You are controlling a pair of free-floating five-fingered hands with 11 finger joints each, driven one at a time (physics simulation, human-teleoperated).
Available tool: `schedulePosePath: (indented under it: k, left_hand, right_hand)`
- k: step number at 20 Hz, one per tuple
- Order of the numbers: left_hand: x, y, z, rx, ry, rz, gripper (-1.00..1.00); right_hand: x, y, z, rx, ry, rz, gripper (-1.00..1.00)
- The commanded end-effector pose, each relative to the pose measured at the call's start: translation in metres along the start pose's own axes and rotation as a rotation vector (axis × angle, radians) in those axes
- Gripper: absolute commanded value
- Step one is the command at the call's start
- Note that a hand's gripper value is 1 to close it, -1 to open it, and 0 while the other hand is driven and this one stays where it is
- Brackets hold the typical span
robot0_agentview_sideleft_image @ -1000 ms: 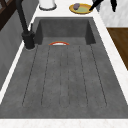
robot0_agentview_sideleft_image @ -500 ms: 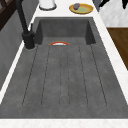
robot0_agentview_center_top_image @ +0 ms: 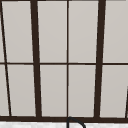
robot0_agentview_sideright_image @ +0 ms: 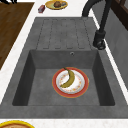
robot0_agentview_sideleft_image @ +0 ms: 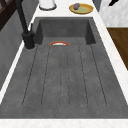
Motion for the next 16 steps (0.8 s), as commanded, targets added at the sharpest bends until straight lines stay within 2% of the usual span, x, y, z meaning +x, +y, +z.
schedulePosePath:
  k: [1, 4, 5, 6, 13, 16]
  left_hand:
    - [0.0, 0.0, 0.0, 0.0, 0.0, 0.0, 0.0]
    - [0.0, 0.0, 0.0, 0.0, 0.0, 0.0, 0.0]
    - [0.0, 0.0, 0.0, 0.0, 0.0, 0.0, 0.0]
    - [0.0, 0.0, 0.0, 0.0, 0.0, 0.0, 0.0]
    - [0.0, 0.0, 0.0, 0.0, 0.0, 0.0, 0.0]
    - [0.0, 0.0, 0.0, 0.0, 0.0, 0.0, 0.0]
  right_hand:
    - [-0.017, 0.001, 0.009, -0.066, -0.06, 0.007, -1.0]
    - [-0.031, -0.002, 0.007, -0.023, -0.093, -0.009, -1.0]
    - [-0.029, -0.001, 0.007, -0.026, -0.077, -0.01, -1.0]
    - [-0.025, 0.0, 0.006, 0.002, -0.064, 0.002, -1.0]
    - [-0.042, -0.027, -0.035, 0.039, -0.082, -0.004, -1.0]
    - [-0.045, -0.024, -0.031, 0.038, -0.08, -0.012, -1.0]
